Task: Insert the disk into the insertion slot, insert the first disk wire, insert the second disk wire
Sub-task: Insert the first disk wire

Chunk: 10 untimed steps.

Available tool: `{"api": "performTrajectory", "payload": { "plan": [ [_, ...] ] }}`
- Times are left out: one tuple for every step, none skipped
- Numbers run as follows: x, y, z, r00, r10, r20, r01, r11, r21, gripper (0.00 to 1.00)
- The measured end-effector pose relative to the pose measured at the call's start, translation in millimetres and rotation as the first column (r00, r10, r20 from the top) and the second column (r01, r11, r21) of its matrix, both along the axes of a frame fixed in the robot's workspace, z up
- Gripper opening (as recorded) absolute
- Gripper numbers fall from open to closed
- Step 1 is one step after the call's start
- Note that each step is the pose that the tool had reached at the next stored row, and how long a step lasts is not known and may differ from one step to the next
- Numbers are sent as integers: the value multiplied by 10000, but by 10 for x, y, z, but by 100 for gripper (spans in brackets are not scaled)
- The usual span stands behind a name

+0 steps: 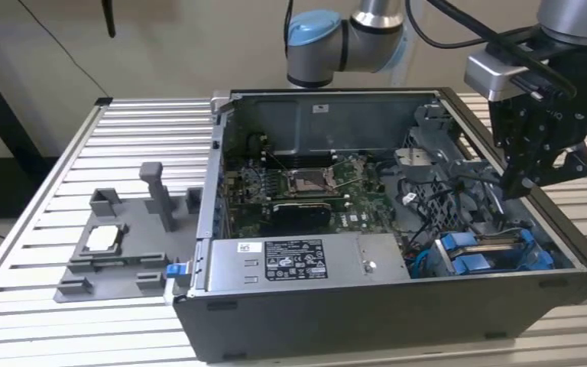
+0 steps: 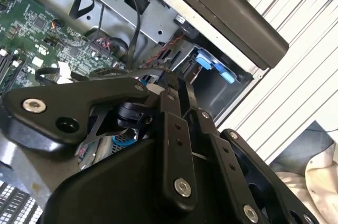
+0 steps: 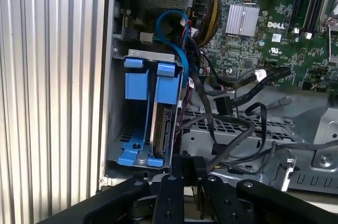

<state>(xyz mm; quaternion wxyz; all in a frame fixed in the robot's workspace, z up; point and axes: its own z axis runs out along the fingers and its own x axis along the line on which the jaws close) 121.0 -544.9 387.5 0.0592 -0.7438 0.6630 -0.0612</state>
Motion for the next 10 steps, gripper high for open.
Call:
{"api": "performTrajectory", "payload": {
  "plan": [
    [0, 0, -1, 10000, 0, -9, 0, 10000, 1, 19],
    [0, 0, -1, 10000, 1, -17, -1, 10000, 1, 19],
    [0, 0, -1, 10000, 1, -19, -1, 10000, 2, 19],
    [0, 0, -1, 10000, 0, -20, 0, 10000, 2, 19],
    [0, 0, -1, 10000, 0, -21, 0, 10000, 2, 19],
    [0, 0, -1, 10000, 0, -21, 0, 10000, 2, 19],
    [4, 1, -2, 10000, 2, -25, -2, 10000, 4, 19],
    [10, 1, -3, 10000, 3, -44, -3, 10000, 2, 19],
    [20, 0, -4, 9999, 2, -135, -2, 10000, -21, 19],
    [35, 0, -4, 9997, 0, -240, -1, 10000, -49, 19]
  ]
}}
